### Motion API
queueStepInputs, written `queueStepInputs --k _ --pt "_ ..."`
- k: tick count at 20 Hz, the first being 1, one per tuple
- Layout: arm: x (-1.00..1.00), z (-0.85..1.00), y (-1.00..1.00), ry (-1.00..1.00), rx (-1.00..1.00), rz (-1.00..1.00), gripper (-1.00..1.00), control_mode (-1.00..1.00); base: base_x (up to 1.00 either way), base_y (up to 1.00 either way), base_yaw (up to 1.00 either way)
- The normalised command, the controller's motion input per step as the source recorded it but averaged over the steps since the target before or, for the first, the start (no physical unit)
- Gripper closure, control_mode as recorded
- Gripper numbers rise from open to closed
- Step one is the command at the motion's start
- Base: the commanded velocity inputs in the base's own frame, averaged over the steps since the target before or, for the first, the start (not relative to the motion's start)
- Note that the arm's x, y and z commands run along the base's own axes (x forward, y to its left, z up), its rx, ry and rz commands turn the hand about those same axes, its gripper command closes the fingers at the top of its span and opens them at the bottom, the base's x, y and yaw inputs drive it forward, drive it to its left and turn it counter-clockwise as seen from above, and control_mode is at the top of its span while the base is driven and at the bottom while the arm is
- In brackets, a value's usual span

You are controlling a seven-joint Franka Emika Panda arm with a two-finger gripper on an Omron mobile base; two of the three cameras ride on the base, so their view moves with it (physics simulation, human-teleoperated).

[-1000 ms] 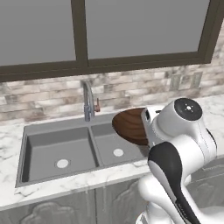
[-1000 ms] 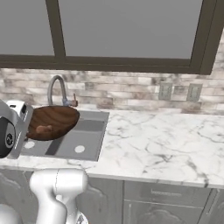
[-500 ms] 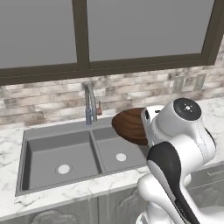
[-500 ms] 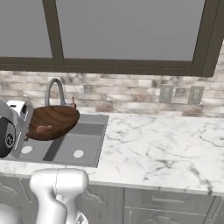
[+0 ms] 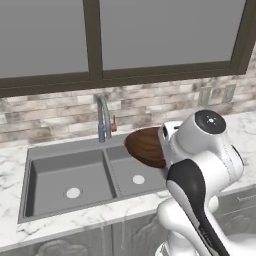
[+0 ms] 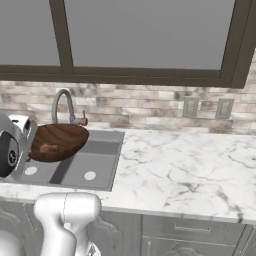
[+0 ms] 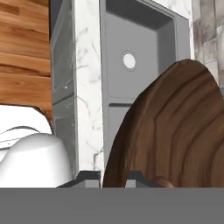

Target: Pick the potato from the cabinet and place it in the bowl. Then pick the bowl and place it in the sink. Then turn on the sink facuet.

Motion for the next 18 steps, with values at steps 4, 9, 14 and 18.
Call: queueStepInputs --k 4,9,14,18 --pt "-0.24 0.0 0.35 0.09 0.22 -0.04 1.0 -1.0 0.0 0.0 0.0" --pt "-0.04 -0.28 0.95 0.1 0.16 -0.23 1.0 -1.0 0.0 0.0 0.0" --pt "0.2 -0.53 1.0 0.05 0.02 -0.27 1.0 -1.0 0.0 0.0 0.0" --pt "0.72 -0.35 1.0 0.0 0.0 -0.31 1.0 -1.0 0.0 0.0 0.0"
